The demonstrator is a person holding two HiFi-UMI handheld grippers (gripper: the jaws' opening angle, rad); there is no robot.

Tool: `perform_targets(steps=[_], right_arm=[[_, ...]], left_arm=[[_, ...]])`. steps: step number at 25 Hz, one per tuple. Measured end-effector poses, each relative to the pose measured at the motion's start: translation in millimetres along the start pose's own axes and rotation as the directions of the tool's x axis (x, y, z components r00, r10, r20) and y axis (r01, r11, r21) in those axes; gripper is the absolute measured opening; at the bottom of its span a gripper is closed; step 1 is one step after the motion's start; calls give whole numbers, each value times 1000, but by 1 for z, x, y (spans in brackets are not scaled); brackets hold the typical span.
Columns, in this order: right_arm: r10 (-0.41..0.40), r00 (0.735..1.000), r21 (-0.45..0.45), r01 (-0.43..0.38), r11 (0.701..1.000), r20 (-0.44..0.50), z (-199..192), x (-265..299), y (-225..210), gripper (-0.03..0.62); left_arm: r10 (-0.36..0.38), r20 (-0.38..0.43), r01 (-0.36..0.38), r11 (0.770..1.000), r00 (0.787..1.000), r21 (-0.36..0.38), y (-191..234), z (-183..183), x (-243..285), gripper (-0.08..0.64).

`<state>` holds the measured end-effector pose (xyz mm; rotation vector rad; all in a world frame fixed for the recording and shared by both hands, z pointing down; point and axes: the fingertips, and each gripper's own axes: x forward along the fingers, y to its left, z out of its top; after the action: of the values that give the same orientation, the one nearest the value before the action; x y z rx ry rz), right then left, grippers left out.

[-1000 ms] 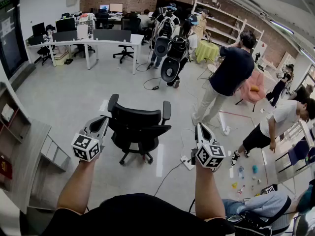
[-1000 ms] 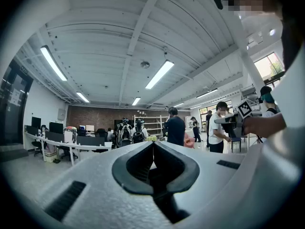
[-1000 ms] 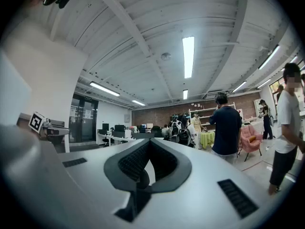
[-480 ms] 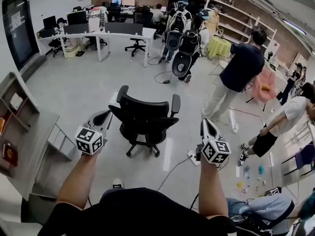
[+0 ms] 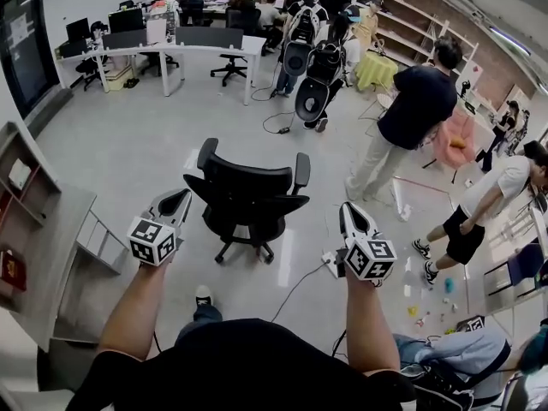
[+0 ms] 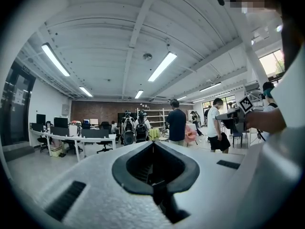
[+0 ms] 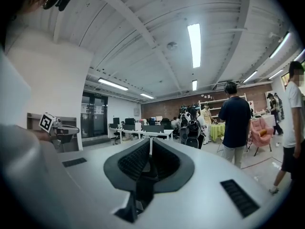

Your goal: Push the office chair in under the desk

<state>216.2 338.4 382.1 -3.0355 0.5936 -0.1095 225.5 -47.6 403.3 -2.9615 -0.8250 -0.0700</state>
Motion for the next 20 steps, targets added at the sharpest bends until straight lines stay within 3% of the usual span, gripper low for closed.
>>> perform_targets(steps=[5, 10, 20], right_arm=[[-15, 999, -5, 15, 1000, -29, -13, 17, -6, 8], [-68, 997, 18, 69, 997, -31, -16, 35, -17, 8], [-105, 994, 10, 105, 994, 6, 9, 133, -3, 9]], left_arm=[[11, -16, -11, 1000, 1000, -22, 24, -15, 13, 17], [-26, -29, 26, 999, 999, -20, 43, -22, 39, 17], [-76, 17, 76, 997, 997, -6, 136, -9, 98, 17]])
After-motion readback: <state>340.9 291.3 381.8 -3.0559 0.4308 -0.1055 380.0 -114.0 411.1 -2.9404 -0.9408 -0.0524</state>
